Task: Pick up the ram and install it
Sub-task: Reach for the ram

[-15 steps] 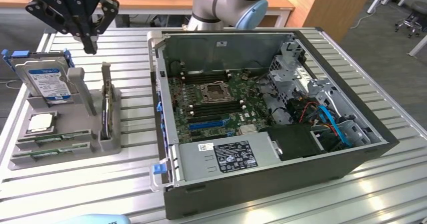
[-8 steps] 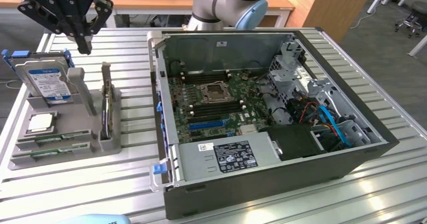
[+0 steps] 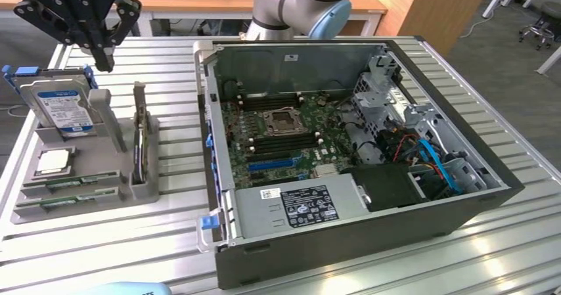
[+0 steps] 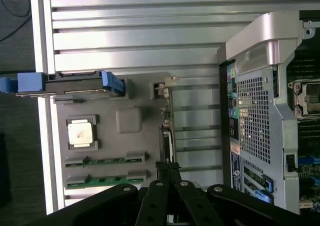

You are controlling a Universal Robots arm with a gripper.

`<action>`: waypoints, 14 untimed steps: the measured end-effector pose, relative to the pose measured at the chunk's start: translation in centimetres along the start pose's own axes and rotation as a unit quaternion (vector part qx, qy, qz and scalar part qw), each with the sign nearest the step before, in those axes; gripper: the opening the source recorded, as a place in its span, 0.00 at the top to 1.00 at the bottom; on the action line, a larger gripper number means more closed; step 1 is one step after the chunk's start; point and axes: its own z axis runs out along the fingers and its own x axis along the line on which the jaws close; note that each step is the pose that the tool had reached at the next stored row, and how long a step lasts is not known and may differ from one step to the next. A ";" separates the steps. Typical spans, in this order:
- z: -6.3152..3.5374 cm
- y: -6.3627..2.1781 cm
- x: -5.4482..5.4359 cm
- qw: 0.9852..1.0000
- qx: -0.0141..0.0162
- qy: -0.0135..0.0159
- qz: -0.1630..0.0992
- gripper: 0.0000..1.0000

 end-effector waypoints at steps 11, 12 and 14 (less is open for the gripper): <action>-0.03 -0.09 1.2 1.000 0.000 0.000 0.000 0.90; -0.04 -0.10 1.4 1.000 0.000 0.000 0.000 0.90; -0.04 -0.13 1.8 1.000 0.000 0.000 0.000 0.90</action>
